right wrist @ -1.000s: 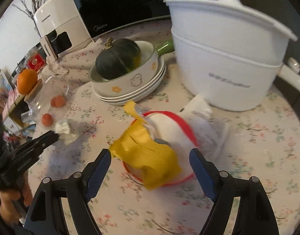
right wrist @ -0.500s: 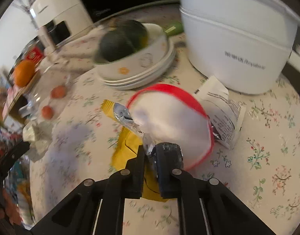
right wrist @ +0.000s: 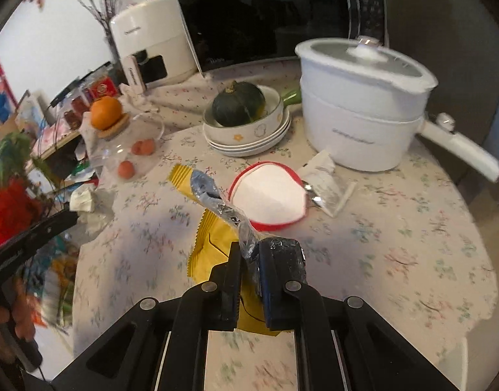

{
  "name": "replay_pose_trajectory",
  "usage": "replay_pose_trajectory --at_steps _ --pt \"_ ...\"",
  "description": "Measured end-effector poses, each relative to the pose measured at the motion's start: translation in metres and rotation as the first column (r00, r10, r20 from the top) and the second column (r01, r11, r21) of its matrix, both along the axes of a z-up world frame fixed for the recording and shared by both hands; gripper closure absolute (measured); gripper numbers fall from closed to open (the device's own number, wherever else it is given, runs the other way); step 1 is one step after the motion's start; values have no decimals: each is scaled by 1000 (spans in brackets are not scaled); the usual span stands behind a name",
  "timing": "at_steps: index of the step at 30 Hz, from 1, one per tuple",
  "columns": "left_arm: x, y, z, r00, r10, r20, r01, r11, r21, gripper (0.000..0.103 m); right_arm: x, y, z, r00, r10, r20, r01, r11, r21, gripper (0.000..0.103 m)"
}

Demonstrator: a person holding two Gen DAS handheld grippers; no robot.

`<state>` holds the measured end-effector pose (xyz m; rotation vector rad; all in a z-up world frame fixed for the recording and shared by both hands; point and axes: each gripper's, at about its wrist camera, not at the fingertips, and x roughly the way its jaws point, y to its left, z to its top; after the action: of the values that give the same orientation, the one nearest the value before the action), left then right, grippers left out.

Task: Collect trash
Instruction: 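Carry both items to the bin and open both grippers to drop them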

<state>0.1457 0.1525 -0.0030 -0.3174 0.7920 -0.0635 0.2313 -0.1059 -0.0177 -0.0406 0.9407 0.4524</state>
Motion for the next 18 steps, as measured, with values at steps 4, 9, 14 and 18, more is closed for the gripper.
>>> replay_pose_trajectory --at_steps 4,9,14,18 --pt "-18 -24 6 999 -42 12 41 999 14 77 -26 -21 15 1000 -8 28 8 1000 -9 92" --pt "-36 -47 4 995 -100 19 101 994 -50 77 -56 -50 25 996 -41 78 38 999 34 92" --pt "-42 -73 -2 988 -153 8 153 985 -80 77 -70 -70 14 996 -80 48 79 996 29 92" --pt "-43 -92 -5 979 -205 7 205 976 -72 77 -76 -87 13 993 -109 46 109 994 10 92"
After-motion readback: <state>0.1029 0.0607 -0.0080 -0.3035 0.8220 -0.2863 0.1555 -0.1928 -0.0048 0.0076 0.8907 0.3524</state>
